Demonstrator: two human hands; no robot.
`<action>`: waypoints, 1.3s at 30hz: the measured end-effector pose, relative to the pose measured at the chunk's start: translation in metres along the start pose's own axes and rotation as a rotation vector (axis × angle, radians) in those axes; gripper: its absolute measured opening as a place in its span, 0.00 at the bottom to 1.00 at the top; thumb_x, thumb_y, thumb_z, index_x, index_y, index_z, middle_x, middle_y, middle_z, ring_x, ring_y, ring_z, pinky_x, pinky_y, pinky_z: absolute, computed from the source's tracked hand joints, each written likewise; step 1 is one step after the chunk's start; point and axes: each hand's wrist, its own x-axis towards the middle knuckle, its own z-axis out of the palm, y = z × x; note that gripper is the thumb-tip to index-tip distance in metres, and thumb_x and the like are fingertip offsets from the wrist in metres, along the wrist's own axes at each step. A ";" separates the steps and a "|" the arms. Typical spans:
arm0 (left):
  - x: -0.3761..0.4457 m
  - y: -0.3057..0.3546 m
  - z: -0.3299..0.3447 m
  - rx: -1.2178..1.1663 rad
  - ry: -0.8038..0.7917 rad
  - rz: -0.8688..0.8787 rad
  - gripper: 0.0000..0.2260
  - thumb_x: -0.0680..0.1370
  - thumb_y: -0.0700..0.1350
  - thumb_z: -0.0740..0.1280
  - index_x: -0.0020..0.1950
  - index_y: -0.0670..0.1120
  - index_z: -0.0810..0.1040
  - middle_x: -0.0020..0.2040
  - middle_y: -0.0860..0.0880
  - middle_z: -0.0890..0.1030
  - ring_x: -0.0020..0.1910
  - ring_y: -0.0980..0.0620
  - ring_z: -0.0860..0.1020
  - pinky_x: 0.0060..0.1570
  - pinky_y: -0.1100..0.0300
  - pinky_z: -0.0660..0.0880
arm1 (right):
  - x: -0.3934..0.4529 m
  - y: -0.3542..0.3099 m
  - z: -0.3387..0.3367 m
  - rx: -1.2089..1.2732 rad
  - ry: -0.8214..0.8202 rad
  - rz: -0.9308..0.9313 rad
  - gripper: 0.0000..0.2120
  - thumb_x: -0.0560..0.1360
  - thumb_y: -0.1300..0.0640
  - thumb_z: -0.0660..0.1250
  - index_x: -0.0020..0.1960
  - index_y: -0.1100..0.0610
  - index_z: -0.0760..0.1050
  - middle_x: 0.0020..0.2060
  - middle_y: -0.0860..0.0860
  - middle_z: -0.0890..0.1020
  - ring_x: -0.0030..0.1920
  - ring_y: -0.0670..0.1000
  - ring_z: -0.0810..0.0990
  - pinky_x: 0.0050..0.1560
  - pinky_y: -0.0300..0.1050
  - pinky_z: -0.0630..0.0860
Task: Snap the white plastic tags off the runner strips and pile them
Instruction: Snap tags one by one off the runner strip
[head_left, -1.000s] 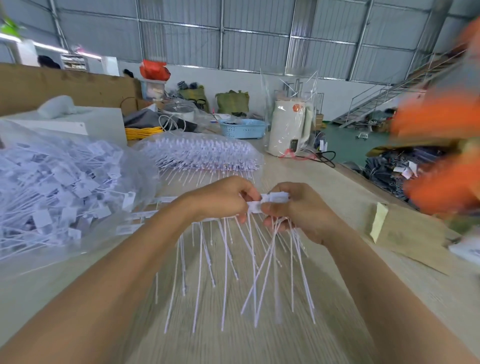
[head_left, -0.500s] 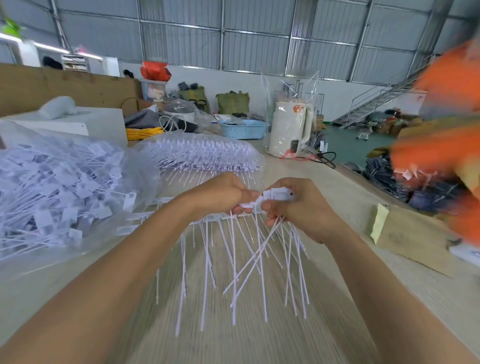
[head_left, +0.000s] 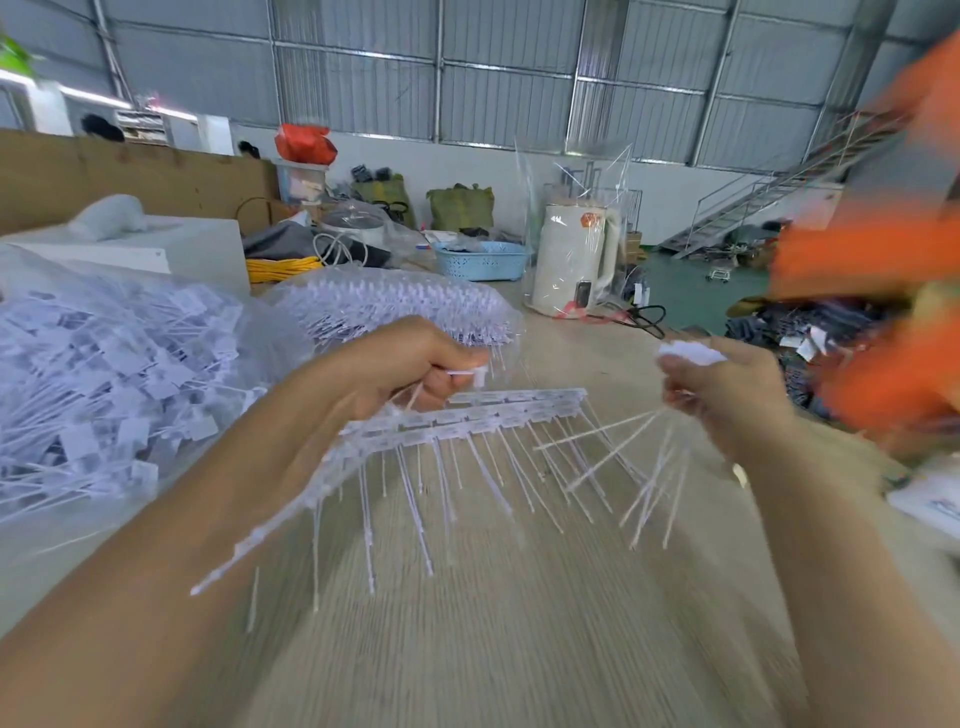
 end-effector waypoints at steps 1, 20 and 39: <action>0.001 -0.002 -0.003 0.052 0.071 0.014 0.24 0.78 0.45 0.64 0.20 0.47 0.72 0.20 0.53 0.64 0.21 0.55 0.61 0.28 0.61 0.55 | 0.003 -0.002 -0.010 0.154 0.017 0.075 0.04 0.72 0.69 0.69 0.45 0.64 0.76 0.28 0.52 0.78 0.24 0.47 0.76 0.28 0.38 0.74; 0.006 0.006 0.060 0.284 -0.054 0.071 0.32 0.69 0.73 0.59 0.56 0.48 0.78 0.44 0.51 0.84 0.42 0.56 0.82 0.42 0.63 0.78 | -0.037 -0.007 0.067 0.274 -0.307 0.095 0.05 0.74 0.68 0.66 0.40 0.63 0.73 0.27 0.55 0.74 0.27 0.49 0.73 0.27 0.39 0.73; -0.208 -0.097 -0.068 0.862 0.803 0.042 0.09 0.80 0.44 0.60 0.51 0.44 0.79 0.45 0.45 0.80 0.45 0.44 0.76 0.41 0.57 0.66 | -0.158 -0.050 0.297 0.126 -0.846 0.010 0.08 0.75 0.63 0.67 0.54 0.63 0.76 0.48 0.61 0.80 0.43 0.52 0.83 0.44 0.45 0.82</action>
